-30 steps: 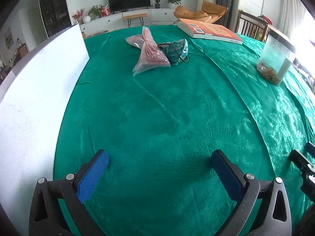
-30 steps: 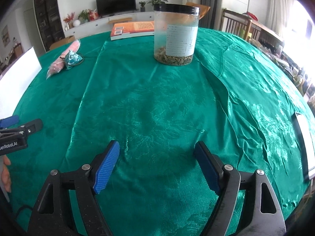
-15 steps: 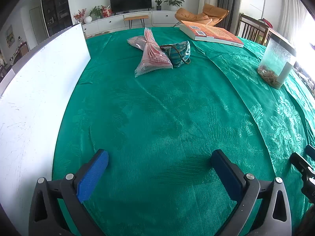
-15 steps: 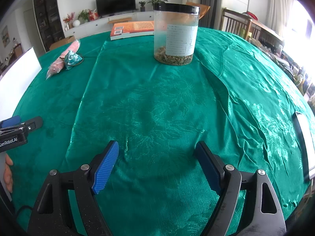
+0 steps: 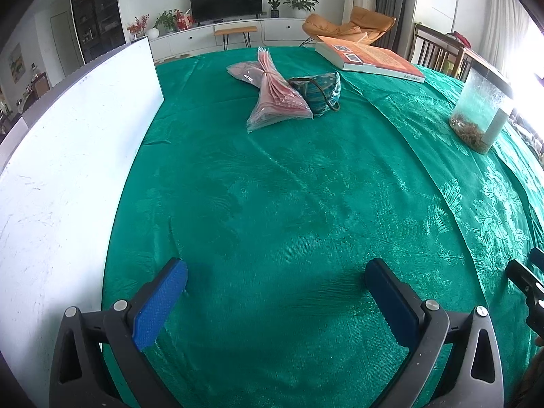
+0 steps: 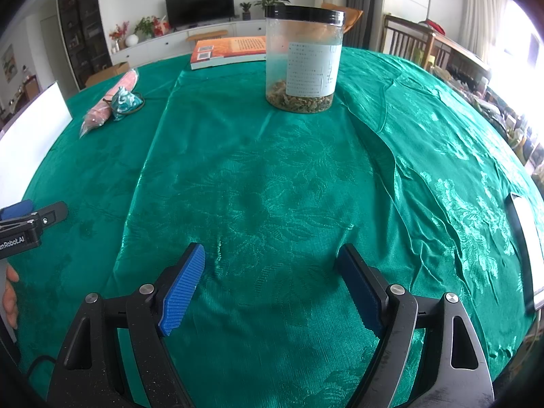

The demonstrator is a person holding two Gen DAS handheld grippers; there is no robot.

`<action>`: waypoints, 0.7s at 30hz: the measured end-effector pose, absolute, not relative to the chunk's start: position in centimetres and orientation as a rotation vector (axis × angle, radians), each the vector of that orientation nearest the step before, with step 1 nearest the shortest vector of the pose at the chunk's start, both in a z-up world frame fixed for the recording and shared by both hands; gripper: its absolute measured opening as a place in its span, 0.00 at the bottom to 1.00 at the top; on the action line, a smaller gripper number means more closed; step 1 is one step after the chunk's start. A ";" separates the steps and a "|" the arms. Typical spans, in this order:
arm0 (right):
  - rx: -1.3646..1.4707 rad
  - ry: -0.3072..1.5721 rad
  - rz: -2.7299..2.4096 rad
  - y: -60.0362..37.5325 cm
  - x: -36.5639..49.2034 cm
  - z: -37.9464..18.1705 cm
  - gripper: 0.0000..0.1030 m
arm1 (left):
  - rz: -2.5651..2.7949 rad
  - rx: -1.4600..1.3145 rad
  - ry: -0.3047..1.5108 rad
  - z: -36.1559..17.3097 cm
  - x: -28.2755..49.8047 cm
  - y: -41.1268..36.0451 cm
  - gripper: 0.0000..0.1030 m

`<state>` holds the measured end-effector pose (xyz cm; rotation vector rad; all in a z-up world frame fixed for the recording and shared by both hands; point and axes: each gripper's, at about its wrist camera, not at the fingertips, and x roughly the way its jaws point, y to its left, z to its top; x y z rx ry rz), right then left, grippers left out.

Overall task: Organize soft objects
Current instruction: 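Move both grippers back over the table toward the remaining items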

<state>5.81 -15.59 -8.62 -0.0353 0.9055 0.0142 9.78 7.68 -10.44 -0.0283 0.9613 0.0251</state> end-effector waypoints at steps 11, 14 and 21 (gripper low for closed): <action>-0.035 0.905 0.014 -15.6 5.8 -8.6 0.81 | 0.024 -0.030 0.961 -10.4 9.8 7.7 1.00; -0.033 0.907 0.018 -15.6 5.8 -8.6 0.82 | 0.023 -0.030 0.961 -10.4 9.8 7.7 1.00; -0.017 0.882 0.191 -14.0 10.7 -6.9 0.81 | 0.023 -0.031 0.961 -10.4 9.8 7.7 1.00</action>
